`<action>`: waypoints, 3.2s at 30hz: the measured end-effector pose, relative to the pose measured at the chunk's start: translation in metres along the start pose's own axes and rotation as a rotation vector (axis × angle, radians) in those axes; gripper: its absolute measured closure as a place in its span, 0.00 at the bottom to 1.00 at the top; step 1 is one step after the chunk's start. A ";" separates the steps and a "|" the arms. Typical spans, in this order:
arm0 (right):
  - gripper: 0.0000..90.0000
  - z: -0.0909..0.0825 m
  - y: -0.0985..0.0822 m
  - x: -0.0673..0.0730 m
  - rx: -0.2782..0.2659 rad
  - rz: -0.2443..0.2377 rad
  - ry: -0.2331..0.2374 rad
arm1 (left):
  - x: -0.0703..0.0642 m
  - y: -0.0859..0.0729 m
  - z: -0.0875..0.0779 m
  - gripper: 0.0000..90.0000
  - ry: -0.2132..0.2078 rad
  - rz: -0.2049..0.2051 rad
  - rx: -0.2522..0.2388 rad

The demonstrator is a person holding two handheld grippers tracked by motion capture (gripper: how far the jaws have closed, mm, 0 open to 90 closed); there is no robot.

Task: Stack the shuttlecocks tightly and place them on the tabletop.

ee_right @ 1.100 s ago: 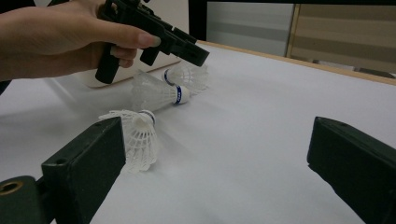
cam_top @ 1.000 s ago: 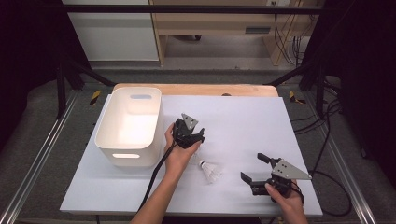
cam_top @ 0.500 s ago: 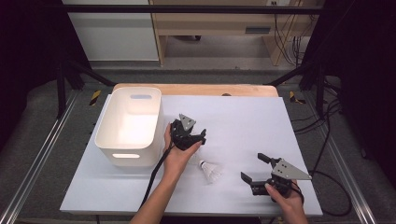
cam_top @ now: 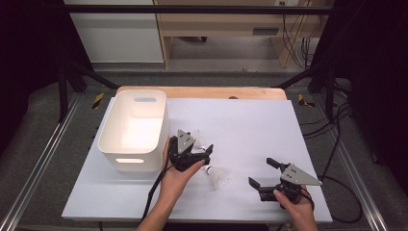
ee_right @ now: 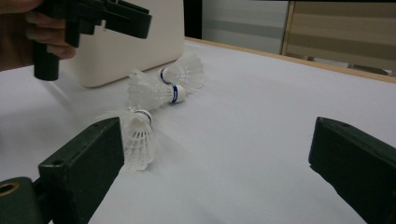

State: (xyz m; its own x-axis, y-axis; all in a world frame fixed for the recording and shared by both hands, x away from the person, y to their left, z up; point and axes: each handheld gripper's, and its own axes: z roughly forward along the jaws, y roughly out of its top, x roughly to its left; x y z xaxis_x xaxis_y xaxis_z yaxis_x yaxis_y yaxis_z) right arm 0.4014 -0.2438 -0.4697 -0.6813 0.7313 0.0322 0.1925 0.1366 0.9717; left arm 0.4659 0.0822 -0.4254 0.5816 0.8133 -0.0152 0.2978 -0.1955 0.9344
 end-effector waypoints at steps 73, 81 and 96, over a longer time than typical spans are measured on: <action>0.08 0.007 -0.004 0.002 0.102 -0.019 -0.044 | 0.084 -0.095 -0.166 0.03 0.124 0.011 -0.297; 0.08 0.012 -0.003 0.007 0.123 -0.022 -0.026 | 0.090 -0.098 -0.167 0.03 0.138 0.007 -0.300; 0.09 0.014 -0.002 0.017 0.124 -0.020 0.016 | 0.097 -0.098 -0.167 0.03 0.150 0.006 -0.297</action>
State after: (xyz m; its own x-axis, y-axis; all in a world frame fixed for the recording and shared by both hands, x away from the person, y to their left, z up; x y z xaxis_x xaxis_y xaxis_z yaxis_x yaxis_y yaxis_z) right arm 0.3996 -0.2221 -0.4743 -0.6965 0.7174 0.0179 0.2641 0.2331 0.9359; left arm 0.3669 0.2715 -0.4594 0.4578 0.8888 0.0227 0.0480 -0.0502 0.9976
